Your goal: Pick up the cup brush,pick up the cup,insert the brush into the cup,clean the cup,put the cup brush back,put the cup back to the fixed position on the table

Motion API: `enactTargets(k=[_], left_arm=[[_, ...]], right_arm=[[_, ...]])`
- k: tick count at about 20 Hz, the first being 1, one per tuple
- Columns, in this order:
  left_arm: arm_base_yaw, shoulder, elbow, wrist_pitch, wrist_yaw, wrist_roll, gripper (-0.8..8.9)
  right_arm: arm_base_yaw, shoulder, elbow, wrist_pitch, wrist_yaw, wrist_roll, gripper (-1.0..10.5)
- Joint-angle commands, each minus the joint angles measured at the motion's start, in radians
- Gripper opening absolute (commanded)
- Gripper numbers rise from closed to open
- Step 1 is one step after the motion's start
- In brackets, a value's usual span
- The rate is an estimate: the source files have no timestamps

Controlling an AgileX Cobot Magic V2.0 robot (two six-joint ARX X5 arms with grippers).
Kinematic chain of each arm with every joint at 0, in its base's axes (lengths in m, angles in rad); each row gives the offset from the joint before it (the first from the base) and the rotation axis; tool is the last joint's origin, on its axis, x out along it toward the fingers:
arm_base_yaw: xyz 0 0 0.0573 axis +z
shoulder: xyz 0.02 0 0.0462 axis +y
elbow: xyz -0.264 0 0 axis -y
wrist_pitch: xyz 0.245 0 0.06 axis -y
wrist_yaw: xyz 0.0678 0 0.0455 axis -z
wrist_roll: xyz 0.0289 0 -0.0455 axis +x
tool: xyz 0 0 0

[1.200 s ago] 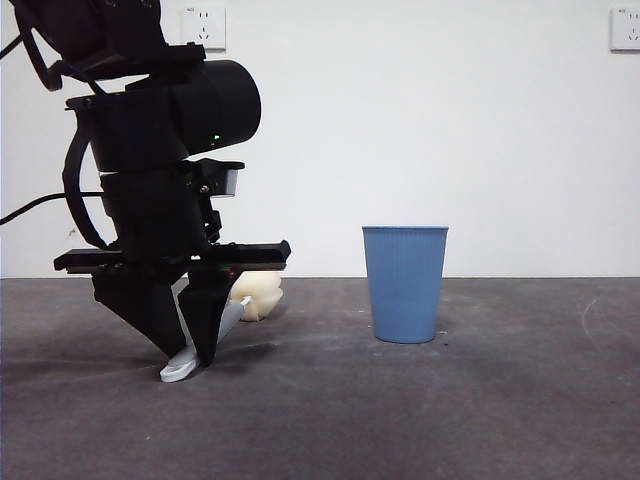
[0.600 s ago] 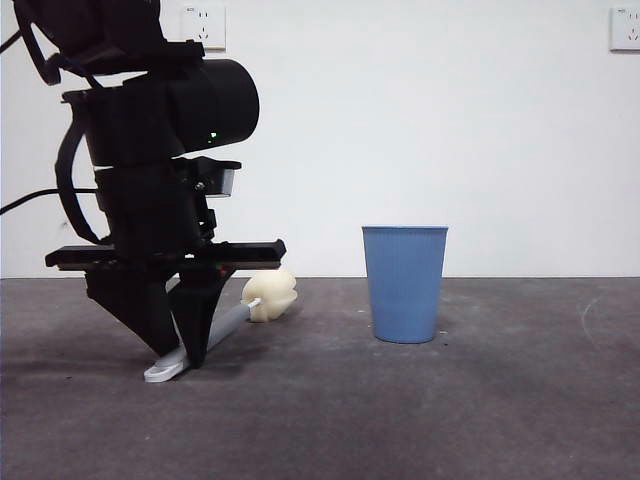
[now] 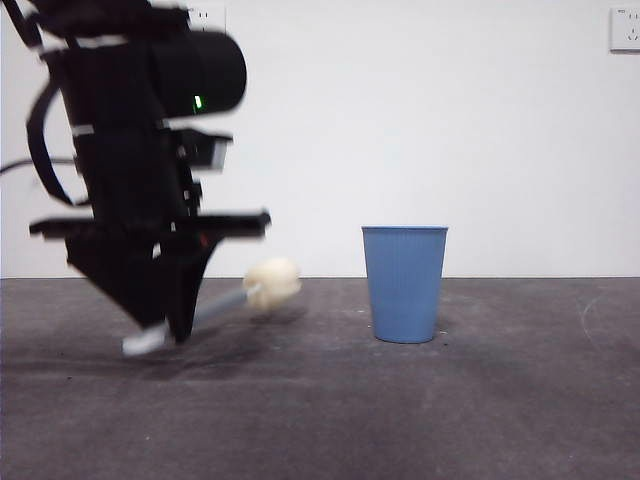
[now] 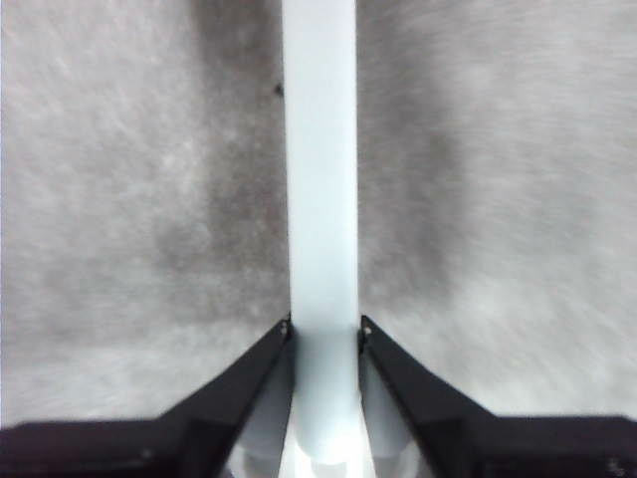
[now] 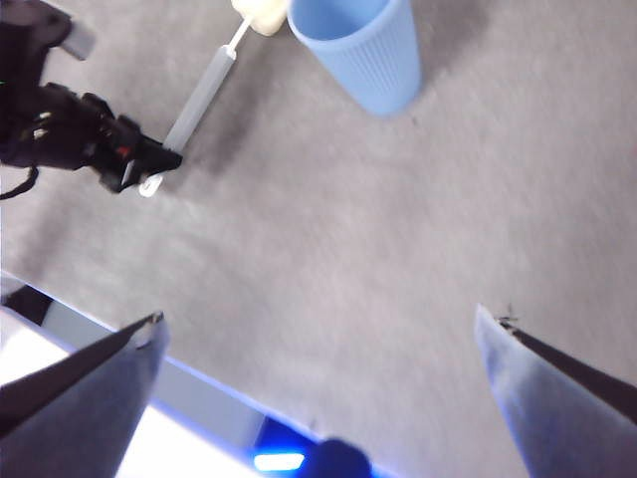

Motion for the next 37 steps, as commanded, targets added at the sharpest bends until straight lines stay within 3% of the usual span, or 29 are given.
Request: enactTargets(k=[1,6,8,14,26,33,37], left_arm=[[-0.002,-0.098,-0.008,-0.007,-0.003,0.077,-0.08],[-0.002,-0.364,-0.008,-0.087,-0.006,0.146,-0.08],[-0.002,-0.463,-0.008,-0.133,-0.007,0.149,-0.08],[-0.002,-0.656,-0.008,-0.274,-0.005,0.172,-0.08],[-0.002,-0.697,-0.008,-0.361,-0.002,0.200,-0.08],[-0.002,-0.697,-0.008,-0.364,-0.002,0.200,-0.08],[-0.002,-0.697,-0.008,-0.377,-0.003,0.196,-0.08]], right_arm=[[0.011,0.036,-0.001,0.060,-0.092,0.006,6.3],[0.041,0.148,-0.037,0.278,-0.095,0.022,6.3],[0.059,0.201,-0.058,0.353,-0.051,0.019,6.3],[0.135,0.378,-0.141,0.606,-0.047,0.044,6.3],[0.283,0.686,-0.283,1.143,0.182,0.044,6.2],[0.332,0.914,-0.286,1.485,0.266,0.048,6.2],[0.333,1.012,-0.286,1.674,0.291,0.091,6.2]])
